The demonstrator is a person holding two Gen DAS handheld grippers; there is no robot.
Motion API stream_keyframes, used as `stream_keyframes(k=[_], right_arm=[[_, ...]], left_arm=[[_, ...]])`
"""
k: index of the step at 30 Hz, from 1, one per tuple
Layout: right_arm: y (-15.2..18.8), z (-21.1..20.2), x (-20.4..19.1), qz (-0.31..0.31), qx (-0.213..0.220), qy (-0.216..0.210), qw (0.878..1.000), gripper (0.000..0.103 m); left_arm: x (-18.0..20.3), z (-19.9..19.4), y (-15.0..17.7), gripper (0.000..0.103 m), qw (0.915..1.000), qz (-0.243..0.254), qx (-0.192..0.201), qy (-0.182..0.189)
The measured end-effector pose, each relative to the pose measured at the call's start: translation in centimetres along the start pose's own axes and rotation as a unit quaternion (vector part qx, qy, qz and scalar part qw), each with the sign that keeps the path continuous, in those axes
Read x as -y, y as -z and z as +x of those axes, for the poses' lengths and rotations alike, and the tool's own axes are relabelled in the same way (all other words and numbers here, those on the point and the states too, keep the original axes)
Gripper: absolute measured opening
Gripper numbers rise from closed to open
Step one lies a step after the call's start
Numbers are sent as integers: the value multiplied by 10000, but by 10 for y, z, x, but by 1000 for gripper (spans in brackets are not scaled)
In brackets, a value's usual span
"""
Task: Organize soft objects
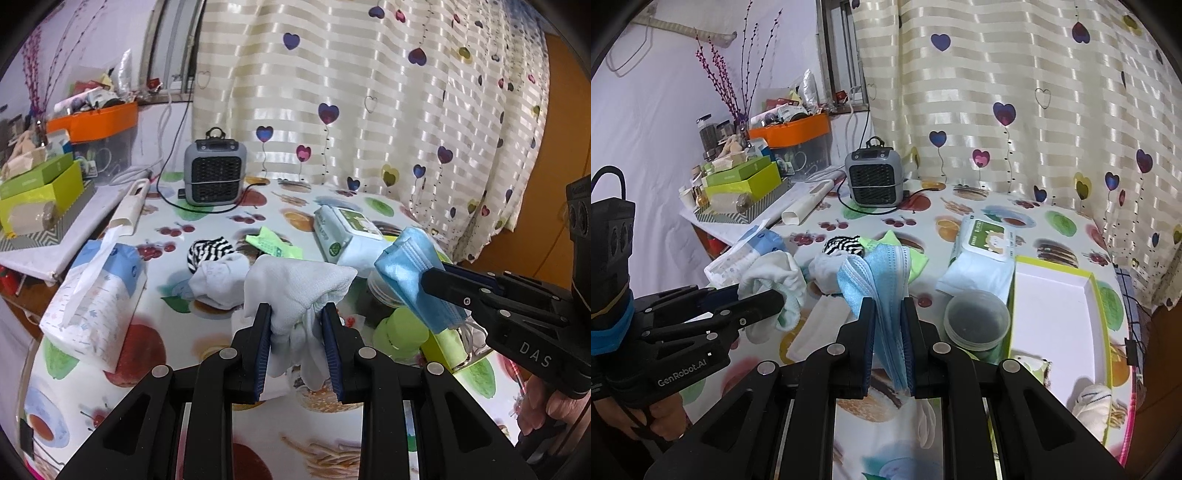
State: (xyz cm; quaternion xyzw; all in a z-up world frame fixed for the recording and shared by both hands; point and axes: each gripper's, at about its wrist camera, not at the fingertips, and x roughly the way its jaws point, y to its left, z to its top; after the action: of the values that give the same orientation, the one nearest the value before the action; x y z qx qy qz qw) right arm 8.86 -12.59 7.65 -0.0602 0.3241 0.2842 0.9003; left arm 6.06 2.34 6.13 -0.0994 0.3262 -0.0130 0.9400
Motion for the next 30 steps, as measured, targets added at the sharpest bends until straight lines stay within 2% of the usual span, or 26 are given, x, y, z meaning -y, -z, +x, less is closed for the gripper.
stream_keyframes(k=[16,30], right_arm=[[11,-26,57,544,188,414,9975,15],[30,-36,117,1202,229,797,9893,15]], left_arm=[[41,11,-11,26,9984,311,-4,471],[82,28,-19,26,9942,595,-48,896]])
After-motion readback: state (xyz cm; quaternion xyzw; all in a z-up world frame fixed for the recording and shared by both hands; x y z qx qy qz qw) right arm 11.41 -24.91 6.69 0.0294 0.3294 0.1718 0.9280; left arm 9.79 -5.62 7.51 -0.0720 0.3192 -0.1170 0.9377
